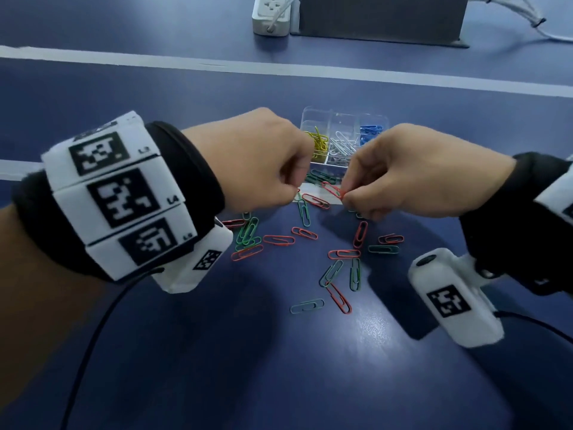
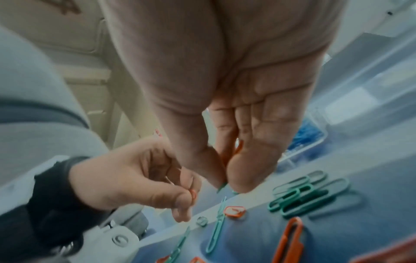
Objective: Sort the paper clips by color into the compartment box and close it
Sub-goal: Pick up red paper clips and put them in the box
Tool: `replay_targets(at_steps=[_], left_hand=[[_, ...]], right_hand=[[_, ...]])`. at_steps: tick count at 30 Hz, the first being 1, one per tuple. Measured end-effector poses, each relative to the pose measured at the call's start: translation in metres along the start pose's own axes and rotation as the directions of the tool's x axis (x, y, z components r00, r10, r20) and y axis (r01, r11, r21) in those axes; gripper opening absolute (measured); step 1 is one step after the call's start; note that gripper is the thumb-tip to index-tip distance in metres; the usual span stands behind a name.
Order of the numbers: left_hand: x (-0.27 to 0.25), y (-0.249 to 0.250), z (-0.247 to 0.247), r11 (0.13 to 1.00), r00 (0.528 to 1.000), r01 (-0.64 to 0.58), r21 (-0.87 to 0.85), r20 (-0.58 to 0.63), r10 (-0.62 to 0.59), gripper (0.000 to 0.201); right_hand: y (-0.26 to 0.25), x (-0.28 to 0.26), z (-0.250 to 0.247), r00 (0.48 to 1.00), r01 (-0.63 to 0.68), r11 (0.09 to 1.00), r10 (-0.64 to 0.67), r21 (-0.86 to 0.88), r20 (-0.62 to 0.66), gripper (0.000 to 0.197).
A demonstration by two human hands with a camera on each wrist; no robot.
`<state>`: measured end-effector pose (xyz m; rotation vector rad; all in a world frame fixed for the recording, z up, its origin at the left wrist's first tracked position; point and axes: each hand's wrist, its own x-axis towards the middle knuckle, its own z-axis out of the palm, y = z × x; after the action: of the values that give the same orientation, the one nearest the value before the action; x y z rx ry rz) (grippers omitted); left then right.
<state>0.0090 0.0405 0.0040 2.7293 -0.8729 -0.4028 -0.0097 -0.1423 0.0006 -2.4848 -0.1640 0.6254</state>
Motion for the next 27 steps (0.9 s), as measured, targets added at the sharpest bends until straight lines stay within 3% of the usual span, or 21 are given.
replay_targets(at_steps=[3,7,16,21,25,27], left_hand=[[0.001,0.002,0.002,0.997,1.0,-0.003,-0.075,-0.006,0.003,0.021],[0.008,0.006,0.009,0.999,0.998,0.017,-0.043,0.054,-0.015,0.03],[0.024,0.014,0.017,0.991,0.992,-0.057,0.124,0.119,0.042,0.016],[0.03,0.022,0.018,0.982,0.988,-0.075,0.174,0.144,0.049,0.011],[0.028,0.024,0.015,0.984,0.991,-0.06,0.17,0.126,0.038,0.012],[0.024,0.022,0.011,0.995,0.995,-0.02,0.099,0.101,0.01,0.011]], right_hand=[[0.005,0.0,-0.002,0.998,-0.007,0.969,-0.008,0.248,0.06,0.006],[0.015,-0.001,-0.005,0.989,-0.071,0.87,-0.004,0.488,0.151,0.014],[0.025,-0.007,-0.006,0.983,-0.089,0.813,-0.02,0.576,0.182,0.018],[0.031,-0.009,0.001,0.957,-0.094,0.686,-0.139,0.722,0.256,0.018],[0.034,-0.015,-0.004,0.886,-0.133,0.527,-0.317,0.839,0.339,0.015],[0.033,-0.02,-0.008,0.865,-0.144,0.467,-0.369,0.873,0.34,0.024]])
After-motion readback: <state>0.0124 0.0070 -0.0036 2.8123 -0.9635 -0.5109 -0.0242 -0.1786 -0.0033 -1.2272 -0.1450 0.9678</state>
